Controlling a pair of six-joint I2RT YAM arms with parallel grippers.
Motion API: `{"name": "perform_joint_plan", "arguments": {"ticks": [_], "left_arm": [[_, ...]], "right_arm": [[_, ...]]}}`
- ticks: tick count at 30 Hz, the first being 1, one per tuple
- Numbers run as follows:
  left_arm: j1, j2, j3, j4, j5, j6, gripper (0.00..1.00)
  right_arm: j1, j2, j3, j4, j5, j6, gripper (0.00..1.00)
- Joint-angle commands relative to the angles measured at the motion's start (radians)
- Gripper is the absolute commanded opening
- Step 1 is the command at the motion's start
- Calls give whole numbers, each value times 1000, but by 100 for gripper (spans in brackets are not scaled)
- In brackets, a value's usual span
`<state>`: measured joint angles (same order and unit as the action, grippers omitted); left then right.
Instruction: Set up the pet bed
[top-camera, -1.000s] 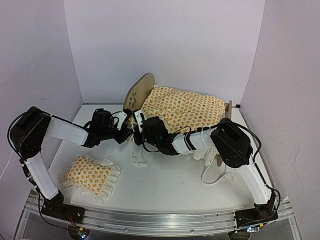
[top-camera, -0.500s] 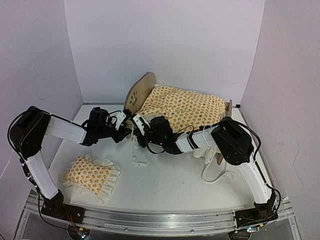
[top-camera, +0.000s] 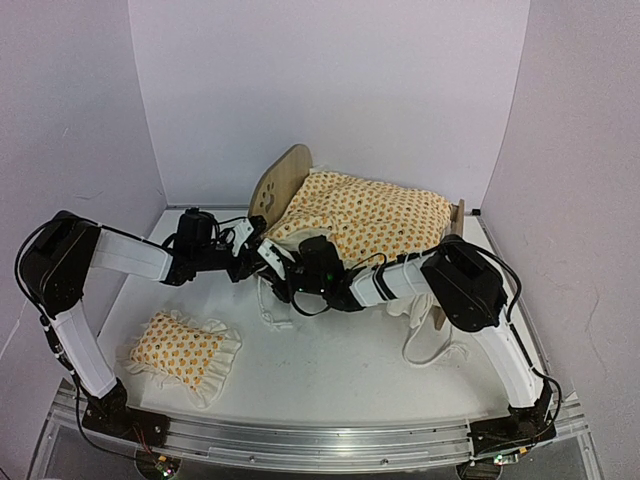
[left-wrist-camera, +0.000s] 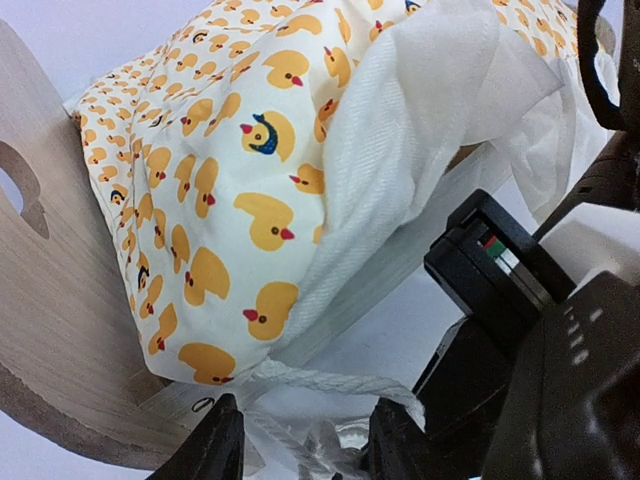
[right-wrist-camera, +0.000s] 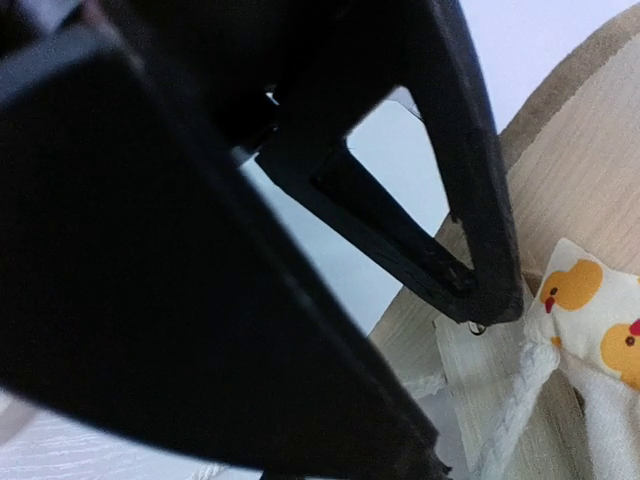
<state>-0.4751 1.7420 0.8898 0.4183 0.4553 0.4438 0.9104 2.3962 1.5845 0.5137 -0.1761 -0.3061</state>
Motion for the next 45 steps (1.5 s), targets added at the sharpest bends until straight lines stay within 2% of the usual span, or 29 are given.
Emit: {"name": "perform_joint_plan", "arguments": {"ticks": [1, 5, 12, 17, 23, 28, 35, 38, 45], "left_arm": [[13, 8, 23, -34, 48, -85, 44], [49, 26, 40, -46, 52, -154, 44], [95, 36, 72, -53, 85, -215, 37], [91, 39, 73, -38, 90, -132, 33], [84, 63, 104, -41, 156, -45, 44], [85, 52, 125, -93, 180, 51, 49], [85, 110, 260, -335, 184, 229, 47], [87, 99, 253, -345, 189, 292, 46], [87, 115, 265, -346, 270, 350, 39]], "right_arm": [[7, -44, 38, 84, 164, 86, 0], [5, -49, 14, 108, 259, 89, 0], [5, -41, 34, 106, 273, 77, 0], [5, -21, 44, 146, 186, 41, 0], [2, -27, 35, 166, 103, 4, 0], [-12, -45, 15, 170, 55, 13, 0], [-29, -35, 17, 175, -86, -48, 0], [-33, -38, 5, 172, -148, -105, 0], [-37, -45, -8, 172, -183, -162, 0]]}}
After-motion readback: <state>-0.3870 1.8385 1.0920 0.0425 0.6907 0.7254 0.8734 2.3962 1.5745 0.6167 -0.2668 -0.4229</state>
